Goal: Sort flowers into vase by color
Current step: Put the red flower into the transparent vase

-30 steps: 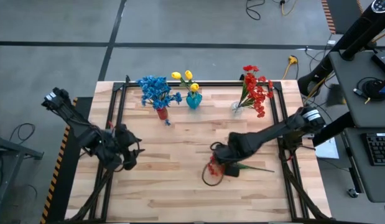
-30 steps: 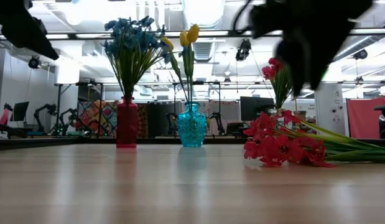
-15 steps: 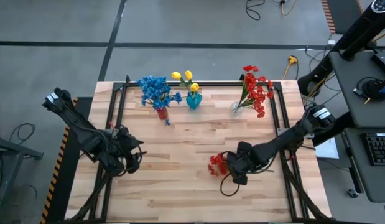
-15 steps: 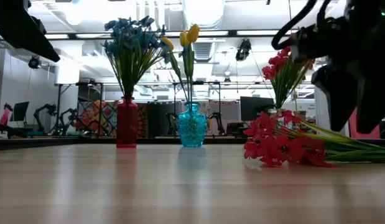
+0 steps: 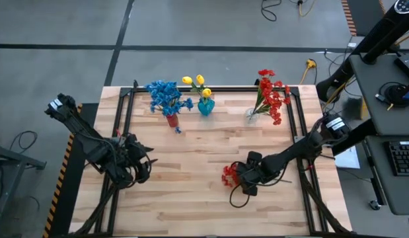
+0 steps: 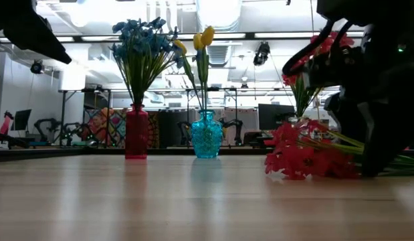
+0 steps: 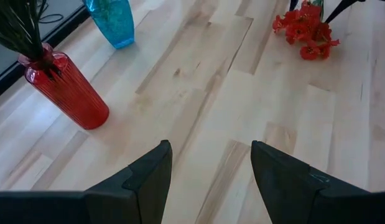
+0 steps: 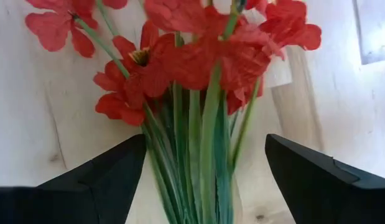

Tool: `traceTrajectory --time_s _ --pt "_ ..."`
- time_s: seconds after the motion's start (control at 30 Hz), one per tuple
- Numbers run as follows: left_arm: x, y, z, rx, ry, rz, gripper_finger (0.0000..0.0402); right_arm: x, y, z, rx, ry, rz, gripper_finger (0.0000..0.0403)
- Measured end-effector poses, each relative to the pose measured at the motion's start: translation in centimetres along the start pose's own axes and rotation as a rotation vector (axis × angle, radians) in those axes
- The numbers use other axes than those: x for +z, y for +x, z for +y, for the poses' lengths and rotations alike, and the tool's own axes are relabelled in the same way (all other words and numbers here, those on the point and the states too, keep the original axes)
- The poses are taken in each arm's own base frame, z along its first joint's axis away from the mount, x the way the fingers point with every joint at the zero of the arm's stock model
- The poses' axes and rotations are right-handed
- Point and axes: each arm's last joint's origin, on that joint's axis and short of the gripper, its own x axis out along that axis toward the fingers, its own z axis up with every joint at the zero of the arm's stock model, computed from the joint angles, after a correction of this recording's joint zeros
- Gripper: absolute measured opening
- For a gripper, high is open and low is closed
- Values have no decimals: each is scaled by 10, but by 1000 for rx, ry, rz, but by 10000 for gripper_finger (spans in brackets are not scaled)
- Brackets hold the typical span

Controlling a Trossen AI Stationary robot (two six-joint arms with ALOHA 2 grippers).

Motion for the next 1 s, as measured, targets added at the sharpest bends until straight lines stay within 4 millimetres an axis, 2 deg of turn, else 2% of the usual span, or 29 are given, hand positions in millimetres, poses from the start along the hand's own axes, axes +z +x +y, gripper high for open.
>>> traceTrajectory --time_s 0.17,0.57,0.8,1.0 --pt "0 0 0 10 0 -16 201 3 1 3 4 -5 3 294" --pt "1 0 0 16 0 -27 201 5 1 4 14 6 -20 140" --pt "1 0 0 16 0 -27 201 7 -1 5 37 -6 -16 75" --pt "1 0 1 24 0 -41 201 28 -19 13 74 -24 -99 43"
